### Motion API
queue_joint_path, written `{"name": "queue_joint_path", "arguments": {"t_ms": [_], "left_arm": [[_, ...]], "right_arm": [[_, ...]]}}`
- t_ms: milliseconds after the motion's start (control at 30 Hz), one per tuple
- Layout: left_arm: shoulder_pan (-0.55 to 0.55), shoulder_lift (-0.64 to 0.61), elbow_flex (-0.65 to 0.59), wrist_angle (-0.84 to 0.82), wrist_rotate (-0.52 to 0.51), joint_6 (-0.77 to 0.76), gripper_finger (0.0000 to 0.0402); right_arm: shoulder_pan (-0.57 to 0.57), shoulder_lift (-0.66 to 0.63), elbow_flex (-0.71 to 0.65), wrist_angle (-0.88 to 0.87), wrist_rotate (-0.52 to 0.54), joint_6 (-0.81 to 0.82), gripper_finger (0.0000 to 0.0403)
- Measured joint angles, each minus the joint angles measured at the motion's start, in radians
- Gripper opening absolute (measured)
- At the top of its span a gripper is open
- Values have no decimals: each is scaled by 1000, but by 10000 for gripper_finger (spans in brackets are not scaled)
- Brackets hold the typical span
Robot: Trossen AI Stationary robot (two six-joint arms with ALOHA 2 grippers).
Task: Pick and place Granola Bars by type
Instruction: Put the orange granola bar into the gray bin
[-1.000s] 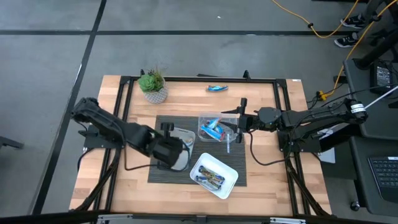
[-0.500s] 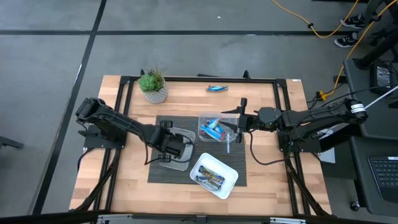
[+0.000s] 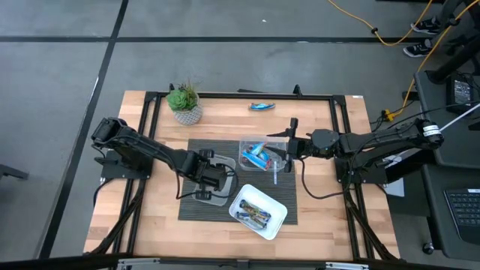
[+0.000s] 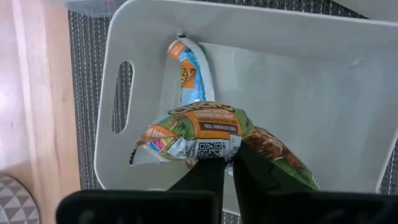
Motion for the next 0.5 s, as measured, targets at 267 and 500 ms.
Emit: {"name": "queue_joint_path", "arguments": {"t_ms": [267, 500], "left_arm": [[0, 0, 0, 2, -3, -17, 37], [0, 0, -1, 2, -8, -46, 73]], "right_arm": [[0, 0, 0, 0, 0, 0, 192], [0, 0, 0, 0, 0, 0, 192]]}}
